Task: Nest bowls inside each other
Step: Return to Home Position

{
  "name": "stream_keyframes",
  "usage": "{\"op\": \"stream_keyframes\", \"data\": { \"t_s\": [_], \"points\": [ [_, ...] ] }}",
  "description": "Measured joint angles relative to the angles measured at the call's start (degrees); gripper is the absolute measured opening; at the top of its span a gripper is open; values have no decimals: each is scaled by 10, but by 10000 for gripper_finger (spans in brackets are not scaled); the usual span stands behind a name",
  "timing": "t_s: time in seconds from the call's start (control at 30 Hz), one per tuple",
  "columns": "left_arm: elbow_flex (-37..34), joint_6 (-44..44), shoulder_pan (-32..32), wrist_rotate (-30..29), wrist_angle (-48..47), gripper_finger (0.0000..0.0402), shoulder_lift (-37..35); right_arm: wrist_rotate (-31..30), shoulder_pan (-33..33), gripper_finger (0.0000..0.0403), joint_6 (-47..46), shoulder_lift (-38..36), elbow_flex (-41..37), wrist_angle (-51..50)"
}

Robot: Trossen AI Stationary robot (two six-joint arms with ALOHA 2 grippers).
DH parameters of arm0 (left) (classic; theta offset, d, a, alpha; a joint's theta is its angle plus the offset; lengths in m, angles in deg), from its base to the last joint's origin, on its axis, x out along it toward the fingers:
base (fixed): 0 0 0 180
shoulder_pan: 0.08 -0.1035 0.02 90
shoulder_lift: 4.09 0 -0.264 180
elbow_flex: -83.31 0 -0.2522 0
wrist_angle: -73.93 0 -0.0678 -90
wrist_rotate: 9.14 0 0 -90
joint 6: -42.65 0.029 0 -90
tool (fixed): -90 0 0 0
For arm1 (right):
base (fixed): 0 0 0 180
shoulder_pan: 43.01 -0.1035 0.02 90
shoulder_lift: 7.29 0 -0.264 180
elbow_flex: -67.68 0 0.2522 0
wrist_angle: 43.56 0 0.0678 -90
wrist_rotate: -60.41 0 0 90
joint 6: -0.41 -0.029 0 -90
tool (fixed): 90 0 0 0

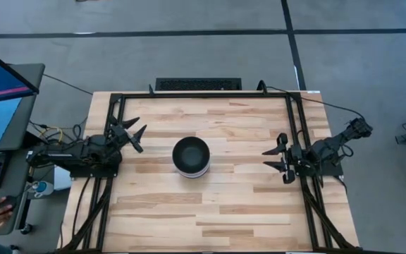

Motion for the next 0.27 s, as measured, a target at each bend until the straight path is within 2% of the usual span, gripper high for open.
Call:
{"op": "stream_keyframes", "data": {
  "t_s": [0.27],
  "points": [
    [0, 2, 0, 0, -1, 206, 0, 0, 0, 183, 0, 0, 0, 0]
  ]
}}
